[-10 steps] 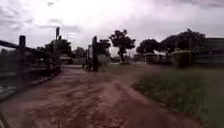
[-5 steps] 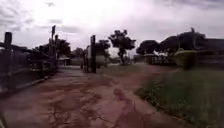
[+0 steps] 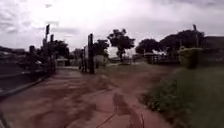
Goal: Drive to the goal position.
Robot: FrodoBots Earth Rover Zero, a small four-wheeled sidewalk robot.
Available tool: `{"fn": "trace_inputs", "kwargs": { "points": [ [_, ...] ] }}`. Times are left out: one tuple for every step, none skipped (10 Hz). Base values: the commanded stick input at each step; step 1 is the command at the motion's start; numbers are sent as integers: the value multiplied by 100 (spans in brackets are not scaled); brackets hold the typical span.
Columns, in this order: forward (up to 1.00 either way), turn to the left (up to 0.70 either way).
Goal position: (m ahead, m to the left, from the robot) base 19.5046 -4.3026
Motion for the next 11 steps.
{"fn": "trace_inputs", "kwargs": {
  "points": [
    [100, 0],
    [100, 0],
    [100, -7],
    [100, -34],
    [100, -39],
    [100, -40],
    [100, -40],
    [100, -40],
    [100, -40],
    [100, -40],
    [100, -40]
  ]
}}
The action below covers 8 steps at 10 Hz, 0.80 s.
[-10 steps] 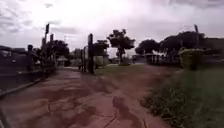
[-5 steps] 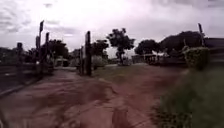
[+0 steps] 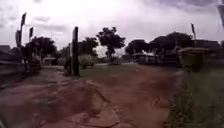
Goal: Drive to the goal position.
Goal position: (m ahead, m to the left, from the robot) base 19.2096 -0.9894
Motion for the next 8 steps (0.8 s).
{"fn": "trace_inputs", "kwargs": {
  "points": [
    [100, -40],
    [100, -26],
    [100, -7],
    [100, 0],
    [100, 0],
    [100, 0],
    [100, 0],
    [100, 0]
  ]
}}
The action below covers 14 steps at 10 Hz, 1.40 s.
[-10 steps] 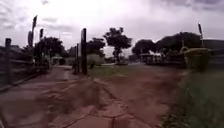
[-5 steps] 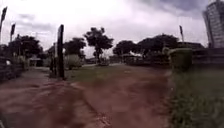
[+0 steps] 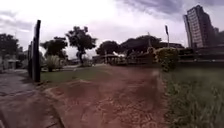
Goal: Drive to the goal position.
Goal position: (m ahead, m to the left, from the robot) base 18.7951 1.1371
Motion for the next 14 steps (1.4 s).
{"fn": "trace_inputs", "kwargs": {
  "points": [
    [100, 0],
    [100, 0],
    [100, 0],
    [100, 0],
    [100, 0],
    [100, 0],
    [100, 0],
    [100, -3],
    [100, -25],
    [100, -40],
    [100, -40],
    [100, -40],
    [100, -39],
    [100, -37]
  ]
}}
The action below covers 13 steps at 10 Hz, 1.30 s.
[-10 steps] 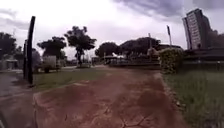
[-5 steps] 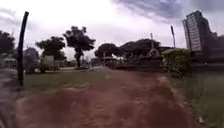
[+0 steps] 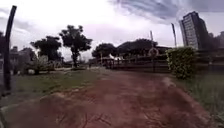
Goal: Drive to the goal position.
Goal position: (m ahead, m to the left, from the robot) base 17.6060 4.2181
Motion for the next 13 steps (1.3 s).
{"fn": "trace_inputs", "kwargs": {
  "points": [
    [100, -15],
    [100, 0],
    [100, 0],
    [100, 0],
    [100, 0],
    [100, 0],
    [100, 0],
    [100, 0],
    [100, 0],
    [100, 0],
    [100, 0],
    [100, 0],
    [100, 0]
  ]
}}
